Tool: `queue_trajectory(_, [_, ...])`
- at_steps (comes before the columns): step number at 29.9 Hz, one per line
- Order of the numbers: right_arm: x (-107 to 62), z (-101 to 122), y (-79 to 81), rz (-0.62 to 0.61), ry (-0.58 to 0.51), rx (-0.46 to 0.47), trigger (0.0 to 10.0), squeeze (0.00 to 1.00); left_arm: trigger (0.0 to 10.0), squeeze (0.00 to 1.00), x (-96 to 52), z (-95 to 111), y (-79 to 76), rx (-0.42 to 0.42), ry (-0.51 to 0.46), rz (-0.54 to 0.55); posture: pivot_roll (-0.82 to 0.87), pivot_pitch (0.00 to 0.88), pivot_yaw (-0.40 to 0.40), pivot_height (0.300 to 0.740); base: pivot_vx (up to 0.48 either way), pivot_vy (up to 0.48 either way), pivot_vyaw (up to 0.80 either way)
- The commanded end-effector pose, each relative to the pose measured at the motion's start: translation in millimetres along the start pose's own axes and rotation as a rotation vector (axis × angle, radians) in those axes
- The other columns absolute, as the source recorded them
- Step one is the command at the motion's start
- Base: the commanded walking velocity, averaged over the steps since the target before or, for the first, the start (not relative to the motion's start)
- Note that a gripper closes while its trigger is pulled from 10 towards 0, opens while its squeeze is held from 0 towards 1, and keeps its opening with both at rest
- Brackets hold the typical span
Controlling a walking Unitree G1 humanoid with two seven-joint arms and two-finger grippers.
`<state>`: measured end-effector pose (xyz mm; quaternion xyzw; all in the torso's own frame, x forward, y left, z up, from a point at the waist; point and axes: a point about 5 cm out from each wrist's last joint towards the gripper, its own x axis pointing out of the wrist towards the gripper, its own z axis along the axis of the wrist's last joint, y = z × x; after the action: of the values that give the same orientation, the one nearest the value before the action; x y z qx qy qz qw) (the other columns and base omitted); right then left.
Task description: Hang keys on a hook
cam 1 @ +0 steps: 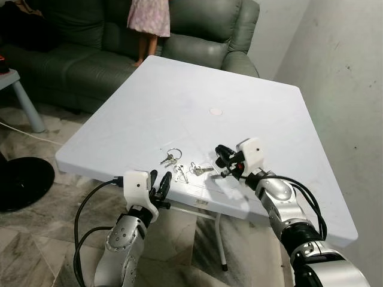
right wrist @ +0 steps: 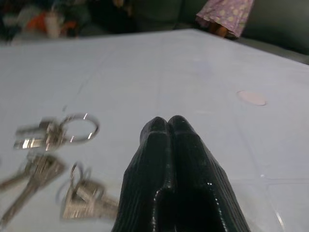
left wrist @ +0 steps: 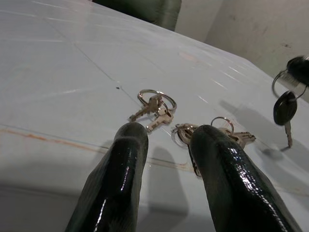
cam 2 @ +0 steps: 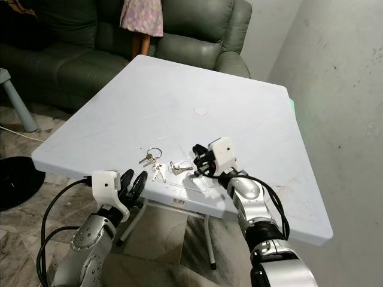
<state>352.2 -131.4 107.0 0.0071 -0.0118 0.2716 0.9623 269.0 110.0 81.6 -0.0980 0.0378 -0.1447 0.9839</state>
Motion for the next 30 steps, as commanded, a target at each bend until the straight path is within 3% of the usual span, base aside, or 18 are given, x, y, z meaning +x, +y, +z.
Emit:
queue_trajectory(1, [4.7,20,-10.5,-0.045,-0.092,0.054,10.0,0.0,10.0,0.0,4.5,1,-4.5,0.006,-0.003,-0.01,0.23,0.0,-0.153,0.736,0.0,0.0,0.0])
queue_trajectory(2, [5.0,23,-11.8,-0.051,-0.104,0.067,10.0,0.0,10.0,0.0,5.1,2,-4.7,0.006,-0.005,-0.01,0.23,0.0,-0.153,0.736,0.0,0.0,0.0])
queue_trajectory(3, [5.1,35,-16.7,-0.089,-0.19,0.13,10.0,0.0,10.0,0.0,8.6,4,-5.2,0.006,-0.012,-0.007,0.23,0.0,-0.149,0.736,0.0,0.0,0.0])
queue_trajectory(4, [5.1,35,-16.7,-0.089,-0.19,0.13,10.0,0.0,10.0,0.0,8.6,4,-5.2,0.006,-0.012,-0.007,0.23,0.0,-0.149,0.736,0.0,0.0,0.0])
queue_trajectory(6, [5.5,46,-20.3,-0.127,-0.261,0.248,10.0,0.0,10.0,0.0,15.2,9,-3.3,0.001,-0.029,0.007,0.22,0.0,-0.148,0.736,0.0,0.0,0.0])
queue_trajectory(10, [4.9,49,-17.3,-0.117,-0.259,0.16,10.0,0.0,10.0,0.0,19.3,13,-2.0,-0.005,-0.04,0.012,0.22,0.0,-0.145,0.736,0.0,0.0,0.0])
queue_trajectory(11, [4.9,47,-13.7,-0.114,-0.235,0.074,10.0,0.0,10.0,0.0,21.7,15,-1.9,-0.009,-0.046,0.009,0.22,0.0,-0.143,0.736,0.0,0.0,0.0])
queue_trajectory(14, [4.2,53,-13.8,-0.127,-0.274,0.147,10.0,0.0,10.0,0.0,25.4,17,-1.4,0.001,-0.054,0.001,0.21,0.0,-0.14,0.736,0.0,0.0,0.0])
queue_trajectory(17, [2.8,58,-15.7,-0.137,-0.3,0.16,10.0,0.0,10.0,0.0,26.9,19,-0.7,0.006,-0.062,0.002,0.21,0.0,-0.14,0.736,0.0,0.0,0.0])
queue_trajectory(23, [-5.5,74,-23.6,-0.261,-0.384,0.096,10.0,0.0,10.0,0.0,40.8,44,0.9,0.028,-0.138,0.037,0.21,0.0,-0.143,0.736,0.0,0.0,0.0])
queue_trajectory(24, [-8.2,76,-25.7,-0.306,-0.397,0.071,10.0,0.0,10.0,0.0,45.1,56,2.8,0.019,-0.177,0.053,0.21,0.0,-0.14,0.736,0.0,0.0,0.0])
queue_trajectory(27, [-12.3,78,-26.3,-0.322,-0.406,0.078,10.0,0.0,10.0,0.0,46.8,64,5.0,0.002,-0.2,0.047,0.21,0.0,-0.14,0.736,0.0,0.0,0.0])
queue_trajectory(30, [-20.9,78,-26.0,-0.344,-0.407,0.064,10.0,0.0,10.0,0.0,43.8,73,12.3,0.036,-0.23,0.019,0.2,0.0,-0.125,0.736,0.0,0.0,0.0])
